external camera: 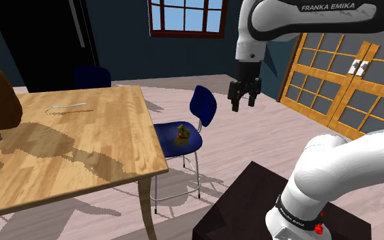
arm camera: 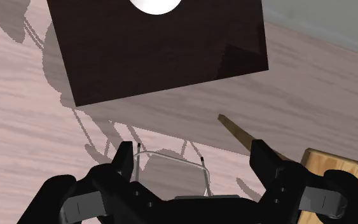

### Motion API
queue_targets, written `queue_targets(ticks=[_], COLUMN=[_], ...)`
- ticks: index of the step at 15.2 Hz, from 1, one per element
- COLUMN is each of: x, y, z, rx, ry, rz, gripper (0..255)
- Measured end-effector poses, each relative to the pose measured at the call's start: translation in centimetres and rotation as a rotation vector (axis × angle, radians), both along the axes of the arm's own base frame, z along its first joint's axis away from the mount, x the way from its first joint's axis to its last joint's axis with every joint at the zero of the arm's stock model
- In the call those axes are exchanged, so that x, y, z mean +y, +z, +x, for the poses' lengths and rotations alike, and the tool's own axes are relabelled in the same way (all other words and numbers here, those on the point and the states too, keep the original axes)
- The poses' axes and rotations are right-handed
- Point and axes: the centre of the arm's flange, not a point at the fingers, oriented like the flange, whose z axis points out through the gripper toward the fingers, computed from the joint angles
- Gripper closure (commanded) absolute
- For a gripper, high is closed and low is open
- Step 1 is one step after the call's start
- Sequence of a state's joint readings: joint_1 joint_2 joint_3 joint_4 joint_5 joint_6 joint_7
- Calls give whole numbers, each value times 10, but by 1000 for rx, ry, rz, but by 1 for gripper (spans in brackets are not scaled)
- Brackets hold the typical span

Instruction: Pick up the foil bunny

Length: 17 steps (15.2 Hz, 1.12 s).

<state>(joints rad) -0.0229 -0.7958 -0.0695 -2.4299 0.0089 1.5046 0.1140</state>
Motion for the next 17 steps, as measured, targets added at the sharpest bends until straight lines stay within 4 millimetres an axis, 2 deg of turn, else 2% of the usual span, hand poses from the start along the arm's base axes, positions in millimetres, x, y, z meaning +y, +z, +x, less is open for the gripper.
queue_targets(ticks=[2, 5, 14, 17], x=[-3, -18, -61, -73], y=[-4, -24, -99, -119], z=[4, 20, 94, 118], rx=[-3, -24, -100, -127], ry=[10, 63, 257, 322], rz=[1, 4, 14, 18], gripper=[0, 0, 0, 0])
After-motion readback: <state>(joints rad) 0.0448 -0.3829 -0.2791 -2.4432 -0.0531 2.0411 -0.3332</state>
